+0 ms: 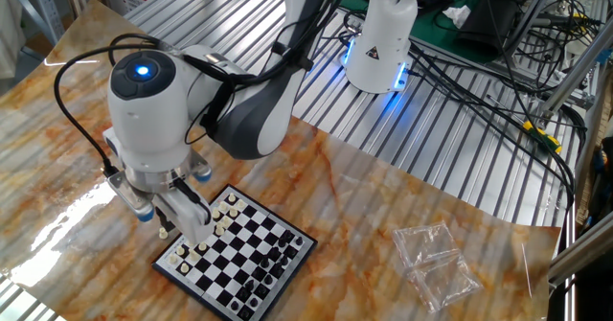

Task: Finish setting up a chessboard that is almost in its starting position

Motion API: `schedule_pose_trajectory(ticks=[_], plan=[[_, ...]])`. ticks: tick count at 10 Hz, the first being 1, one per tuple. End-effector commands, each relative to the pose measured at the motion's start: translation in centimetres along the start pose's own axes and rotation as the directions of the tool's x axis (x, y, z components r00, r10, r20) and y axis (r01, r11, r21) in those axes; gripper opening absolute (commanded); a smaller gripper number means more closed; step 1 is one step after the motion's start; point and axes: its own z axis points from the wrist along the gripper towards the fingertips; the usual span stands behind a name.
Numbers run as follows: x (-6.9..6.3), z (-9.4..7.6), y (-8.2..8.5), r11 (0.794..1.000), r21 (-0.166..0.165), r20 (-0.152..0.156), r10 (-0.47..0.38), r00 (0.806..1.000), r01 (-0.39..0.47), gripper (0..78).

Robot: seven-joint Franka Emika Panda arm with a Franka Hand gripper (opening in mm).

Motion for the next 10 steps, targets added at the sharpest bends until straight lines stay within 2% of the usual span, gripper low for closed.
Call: schedule_pose_trajectory(ticks=[1,4,8,10], plan=[[-0.12,-0.18,-0.03,1.0,-0.001,0.005,0.008,1.0,-0.008,1.2],[-0.12,-0.18,-0.02,0.998,-0.021,-0.001,0.055,0.998,-0.055,1.2],[-0.12,-0.18,-0.02,0.988,-0.014,-0.003,0.153,0.988,-0.153,1.2],[-0.12,-0.18,-0.02,0.987,-0.013,0.001,0.16,0.987,-0.16,1.2]])
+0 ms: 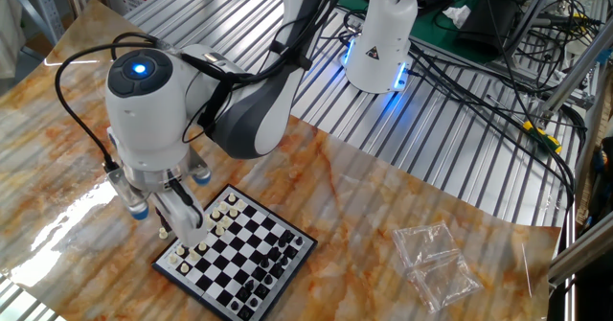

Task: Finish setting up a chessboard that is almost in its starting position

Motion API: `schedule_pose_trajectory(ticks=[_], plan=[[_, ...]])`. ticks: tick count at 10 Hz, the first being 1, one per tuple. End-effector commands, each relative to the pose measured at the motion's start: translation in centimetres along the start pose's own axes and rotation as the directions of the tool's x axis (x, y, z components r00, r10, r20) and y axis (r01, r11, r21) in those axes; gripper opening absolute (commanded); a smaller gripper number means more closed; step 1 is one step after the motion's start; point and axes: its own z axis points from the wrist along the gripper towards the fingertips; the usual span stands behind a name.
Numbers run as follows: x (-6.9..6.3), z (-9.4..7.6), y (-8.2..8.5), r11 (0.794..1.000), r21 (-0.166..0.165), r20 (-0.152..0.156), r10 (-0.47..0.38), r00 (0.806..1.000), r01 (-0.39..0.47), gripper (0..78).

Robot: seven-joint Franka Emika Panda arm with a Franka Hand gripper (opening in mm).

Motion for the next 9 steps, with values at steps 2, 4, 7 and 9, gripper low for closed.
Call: schedule_pose_trajectory(ticks=[2,4,7,9], plan=[[0.1,0.0,-0.2,1.0,0.003,0.009,0.004,1.0,-0.004,1.2],[0.5,0.3,-0.8,1.0,0.001,0.01,-0.002,1.0,0.002,1.2],[0.8,1.0,-1.9,1.0,0.005,0.017,-0.02,1.0,0.02,1.2],[0.7,1.6,-2.6,1.0,0.003,0.017,-0.03,0.999,0.03,1.2]])
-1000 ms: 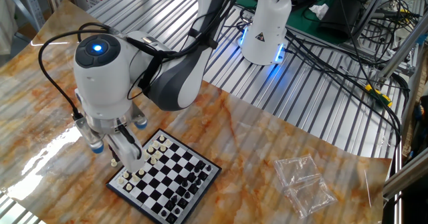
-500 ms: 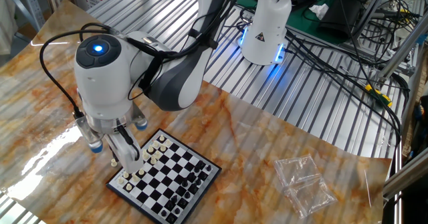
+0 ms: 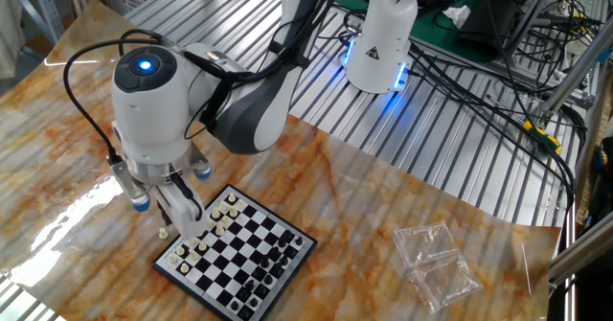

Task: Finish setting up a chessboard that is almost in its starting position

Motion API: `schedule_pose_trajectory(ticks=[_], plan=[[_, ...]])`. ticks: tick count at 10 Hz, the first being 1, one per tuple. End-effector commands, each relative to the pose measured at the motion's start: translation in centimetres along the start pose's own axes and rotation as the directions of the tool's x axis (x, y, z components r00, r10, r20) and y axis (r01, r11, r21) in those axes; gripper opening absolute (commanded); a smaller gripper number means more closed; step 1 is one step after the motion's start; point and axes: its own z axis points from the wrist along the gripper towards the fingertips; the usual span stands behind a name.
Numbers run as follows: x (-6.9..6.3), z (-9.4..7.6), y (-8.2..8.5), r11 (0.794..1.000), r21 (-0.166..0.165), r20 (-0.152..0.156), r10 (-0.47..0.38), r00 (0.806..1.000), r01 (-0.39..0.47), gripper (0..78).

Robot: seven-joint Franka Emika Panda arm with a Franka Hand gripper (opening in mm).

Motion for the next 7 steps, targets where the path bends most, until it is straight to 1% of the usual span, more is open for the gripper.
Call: schedule_pose_trajectory(ticks=[1,2,3,6,7], plan=[[-0.1,0.5,-0.8,1.0,-0.002,0.005,-0.013,1.0,0.013,1.2],[-0.2,1.0,-1.4,1.0,-0.014,0.004,-0.018,1.0,0.018,1.2],[-0.2,1.0,-1.4,1.0,-0.014,0.004,-0.018,1.0,0.018,1.2],[-0.4,2.0,-1.4,1.0,-0.016,0.011,-0.008,1.0,0.009,1.2],[-0.6,2.6,-1.4,1.0,-0.018,0.018,-0.007,1.0,0.007,1.2]])
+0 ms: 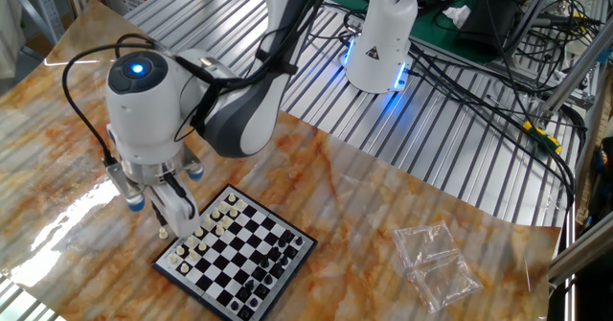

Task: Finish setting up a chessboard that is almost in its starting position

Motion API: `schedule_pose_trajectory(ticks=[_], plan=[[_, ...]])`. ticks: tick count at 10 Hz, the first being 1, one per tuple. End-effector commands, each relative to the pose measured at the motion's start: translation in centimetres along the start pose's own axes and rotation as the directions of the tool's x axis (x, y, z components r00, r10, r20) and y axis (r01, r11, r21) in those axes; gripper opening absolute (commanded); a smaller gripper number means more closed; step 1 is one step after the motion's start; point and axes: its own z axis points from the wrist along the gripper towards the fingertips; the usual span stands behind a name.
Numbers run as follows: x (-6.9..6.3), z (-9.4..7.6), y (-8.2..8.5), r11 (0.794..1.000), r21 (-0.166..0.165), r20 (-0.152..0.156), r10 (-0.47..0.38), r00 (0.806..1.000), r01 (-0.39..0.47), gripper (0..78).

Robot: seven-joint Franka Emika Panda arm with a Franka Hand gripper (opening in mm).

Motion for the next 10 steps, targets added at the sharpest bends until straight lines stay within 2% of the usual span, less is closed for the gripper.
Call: schedule_pose_trajectory(ticks=[1,8,10], plan=[[-0.5,0.7,-0.2,1.0,-0.004,0.013,0.003,1.0,-0.003,1.2],[-0.7,1.6,-0.5,1.0,-0.006,0.013,0.024,1.0,-0.024,1.2],[-0.7,1.7,-0.4,0.999,-0.021,0.007,0.034,0.999,-0.034,1.2]])
